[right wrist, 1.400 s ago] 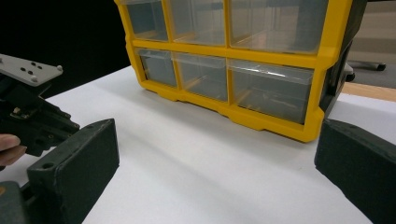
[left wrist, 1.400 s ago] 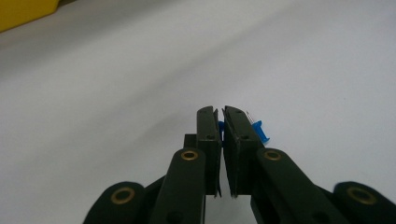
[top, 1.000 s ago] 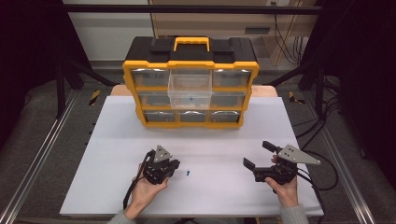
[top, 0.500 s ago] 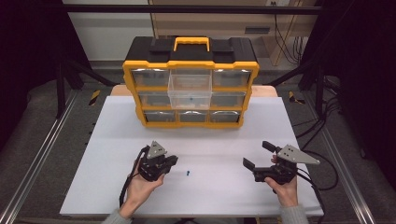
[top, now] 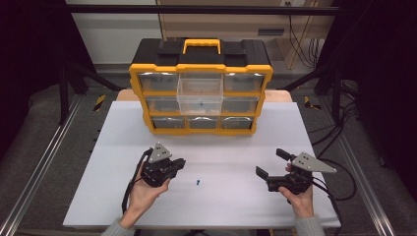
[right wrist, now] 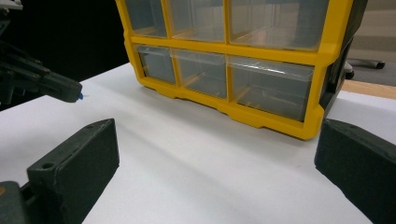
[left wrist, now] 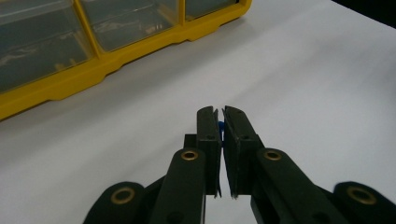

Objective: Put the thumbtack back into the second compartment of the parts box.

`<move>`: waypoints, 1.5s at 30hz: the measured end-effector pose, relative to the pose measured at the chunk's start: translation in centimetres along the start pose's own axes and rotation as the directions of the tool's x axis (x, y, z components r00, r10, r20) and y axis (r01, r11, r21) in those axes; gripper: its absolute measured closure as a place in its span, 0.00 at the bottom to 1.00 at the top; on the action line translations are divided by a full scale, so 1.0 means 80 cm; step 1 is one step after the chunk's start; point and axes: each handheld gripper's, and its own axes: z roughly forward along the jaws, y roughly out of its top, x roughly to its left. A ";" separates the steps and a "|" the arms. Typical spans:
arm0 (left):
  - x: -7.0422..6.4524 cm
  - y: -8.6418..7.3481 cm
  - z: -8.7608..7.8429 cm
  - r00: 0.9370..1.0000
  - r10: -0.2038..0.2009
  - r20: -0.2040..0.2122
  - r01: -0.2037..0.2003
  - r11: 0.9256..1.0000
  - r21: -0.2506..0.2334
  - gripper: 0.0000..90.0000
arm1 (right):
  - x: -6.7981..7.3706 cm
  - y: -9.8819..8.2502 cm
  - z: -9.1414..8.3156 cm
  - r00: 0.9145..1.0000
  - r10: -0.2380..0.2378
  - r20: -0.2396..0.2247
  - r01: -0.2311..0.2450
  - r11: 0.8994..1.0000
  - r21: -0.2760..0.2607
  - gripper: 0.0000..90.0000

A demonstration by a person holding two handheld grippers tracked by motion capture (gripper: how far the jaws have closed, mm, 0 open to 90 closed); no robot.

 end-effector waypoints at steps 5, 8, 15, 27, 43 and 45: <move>0.003 0.008 -0.008 1.000 0.009 -0.002 -0.009 1.000 -0.007 0.94 | -0.002 -0.001 0.000 1.000 -0.019 -0.006 0.019 1.000 -0.006 0.01; 0.003 0.014 -0.013 1.000 0.017 -0.004 -0.018 1.000 -0.013 0.94 | -0.002 0.000 0.000 1.000 -0.015 -0.005 0.015 1.000 -0.004 0.01; 0.001 0.031 -0.024 0.999 0.044 -0.007 -0.044 0.999 -0.027 0.94 | -0.001 0.000 0.001 1.000 -0.007 -0.003 0.007 1.000 -0.001 0.01; -0.002 0.057 -0.042 0.998 0.068 0.001 -0.068 0.996 -0.053 0.94 | -0.001 0.000 0.001 1.000 -0.003 -0.006 0.003 1.000 -0.003 0.01; -0.007 0.095 -0.073 0.995 0.095 -0.008 -0.095 0.990 -0.101 0.94 | -0.001 0.000 0.001 1.000 -0.003 -0.006 0.003 1.000 -0.002 0.01; -0.007 0.099 -0.077 0.995 0.097 -0.008 -0.097 0.990 -0.106 0.94 | -0.002 -0.001 0.001 1.000 -0.012 -0.006 0.012 1.000 -0.002 0.01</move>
